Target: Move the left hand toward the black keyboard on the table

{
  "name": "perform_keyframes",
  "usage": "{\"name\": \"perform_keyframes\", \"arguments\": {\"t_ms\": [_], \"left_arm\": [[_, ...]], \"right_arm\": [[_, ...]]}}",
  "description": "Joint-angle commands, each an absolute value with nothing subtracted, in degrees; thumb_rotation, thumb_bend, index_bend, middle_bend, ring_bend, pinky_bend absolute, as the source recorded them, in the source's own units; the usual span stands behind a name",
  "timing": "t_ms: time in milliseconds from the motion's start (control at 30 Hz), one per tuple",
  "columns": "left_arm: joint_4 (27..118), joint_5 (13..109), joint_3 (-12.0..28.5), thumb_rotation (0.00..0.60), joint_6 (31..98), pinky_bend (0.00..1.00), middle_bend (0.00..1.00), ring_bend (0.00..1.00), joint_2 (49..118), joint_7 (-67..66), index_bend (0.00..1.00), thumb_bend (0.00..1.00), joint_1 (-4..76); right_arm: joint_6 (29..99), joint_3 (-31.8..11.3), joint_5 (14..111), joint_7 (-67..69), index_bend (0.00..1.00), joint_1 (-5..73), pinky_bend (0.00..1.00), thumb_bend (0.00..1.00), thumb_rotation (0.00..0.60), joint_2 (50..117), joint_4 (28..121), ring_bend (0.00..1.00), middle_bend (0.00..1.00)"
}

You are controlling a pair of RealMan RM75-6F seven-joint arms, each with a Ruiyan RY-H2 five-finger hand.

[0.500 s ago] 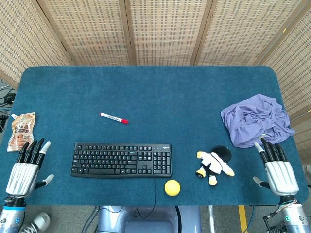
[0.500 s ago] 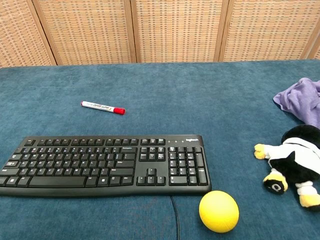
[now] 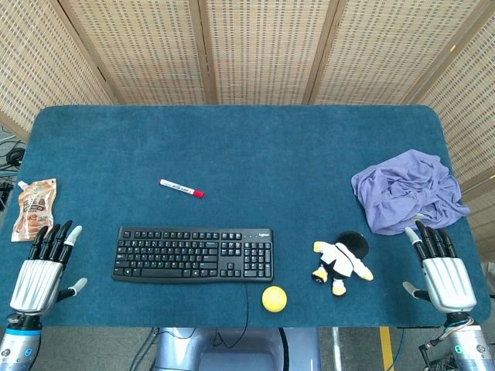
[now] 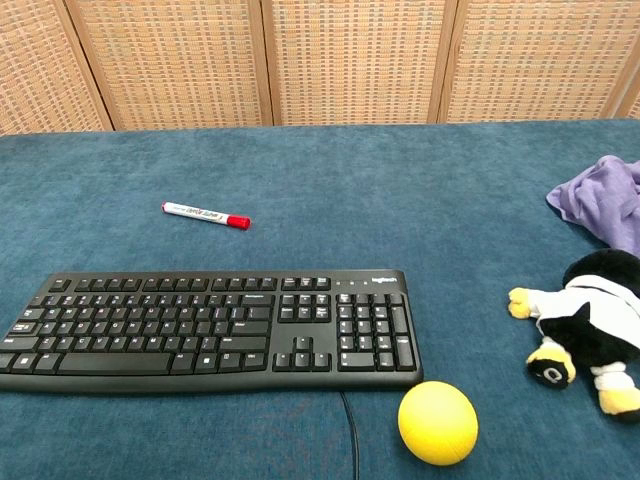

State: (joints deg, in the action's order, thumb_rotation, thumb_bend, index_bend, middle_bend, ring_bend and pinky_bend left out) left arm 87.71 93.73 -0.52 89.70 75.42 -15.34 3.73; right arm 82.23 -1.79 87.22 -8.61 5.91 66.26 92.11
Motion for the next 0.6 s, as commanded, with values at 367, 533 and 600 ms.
{"name": "perform_keyframes", "arguments": {"t_ms": [367,533,600], "left_arm": [[88.15,93.64,-0.66,0.6,89.34,0.0,0.0,0.0,75.14,-15.11,0.0,0.0,3.76],[88.29,93.73,-0.79,0.6,89.24,0.0,0.0,0.0,75.18,-15.4,0.0,0.0,3.74],[88.37,93.67,-0.8,0.6,89.17,0.0,0.0,0.0,75.18,-15.46,0.0,0.0,3.74]], "right_arm": [[82.0,-1.8,86.98,-8.87,0.0,5.95,0.0,0.0,0.6,66.34,92.04,0.0,0.0],[82.3,-1.76,87.23,-8.43,0.0,5.84,0.0,0.0,0.6,66.19,92.05,0.0,0.0],[82.25,-1.77,87.2,-8.39,0.0,5.86,0.0,0.0,0.6,66.17,92.02,0.0,0.0]]}}
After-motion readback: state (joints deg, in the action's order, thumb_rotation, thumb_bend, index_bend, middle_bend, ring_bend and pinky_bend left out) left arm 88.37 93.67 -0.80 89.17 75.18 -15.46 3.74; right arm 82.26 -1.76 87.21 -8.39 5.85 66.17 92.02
